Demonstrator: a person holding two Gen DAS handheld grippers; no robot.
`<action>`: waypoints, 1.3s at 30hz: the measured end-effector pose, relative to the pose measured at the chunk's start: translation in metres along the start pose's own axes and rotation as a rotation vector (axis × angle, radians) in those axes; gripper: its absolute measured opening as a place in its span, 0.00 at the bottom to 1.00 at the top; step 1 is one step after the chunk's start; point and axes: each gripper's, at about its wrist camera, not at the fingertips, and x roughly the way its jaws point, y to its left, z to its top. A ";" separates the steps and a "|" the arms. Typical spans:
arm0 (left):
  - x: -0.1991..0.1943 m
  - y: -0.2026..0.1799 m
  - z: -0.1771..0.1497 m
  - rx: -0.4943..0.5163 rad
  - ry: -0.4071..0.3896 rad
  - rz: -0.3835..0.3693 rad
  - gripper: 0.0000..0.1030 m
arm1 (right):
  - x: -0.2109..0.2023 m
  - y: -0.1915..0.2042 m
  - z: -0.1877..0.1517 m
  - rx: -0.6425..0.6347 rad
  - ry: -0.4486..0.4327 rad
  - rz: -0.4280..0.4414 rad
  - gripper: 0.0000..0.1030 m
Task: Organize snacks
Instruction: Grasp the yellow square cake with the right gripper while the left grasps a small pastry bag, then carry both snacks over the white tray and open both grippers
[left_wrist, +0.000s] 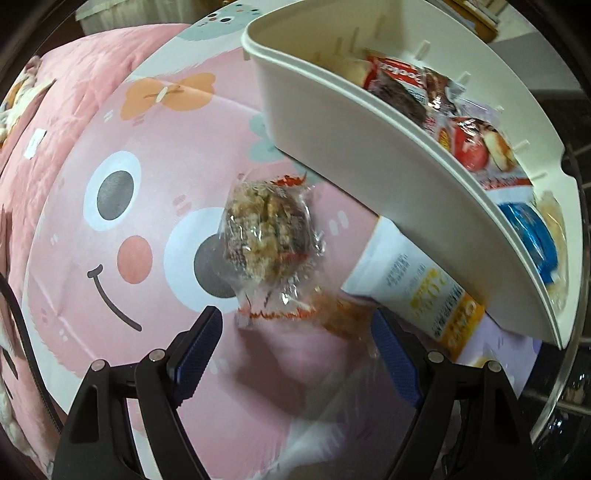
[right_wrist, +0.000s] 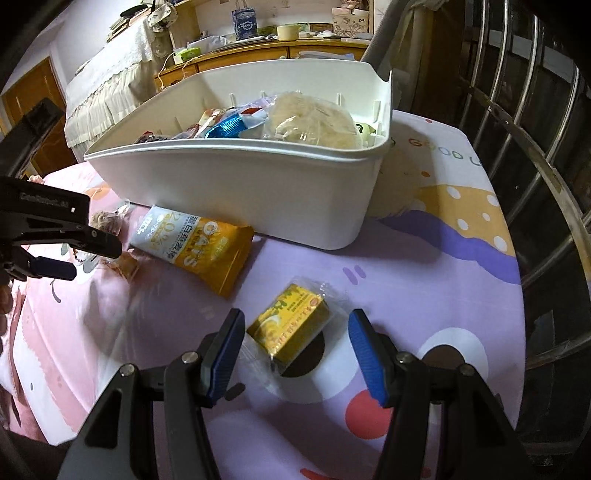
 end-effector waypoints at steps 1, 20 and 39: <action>0.002 0.000 0.001 -0.006 0.003 -0.002 0.79 | 0.002 0.000 0.001 0.005 0.005 0.004 0.57; 0.021 0.012 0.002 -0.020 0.007 0.002 0.31 | 0.005 0.003 0.001 0.019 0.046 -0.019 0.32; -0.002 0.051 -0.022 0.002 0.007 -0.068 0.18 | -0.019 0.013 -0.005 0.007 0.049 -0.002 0.18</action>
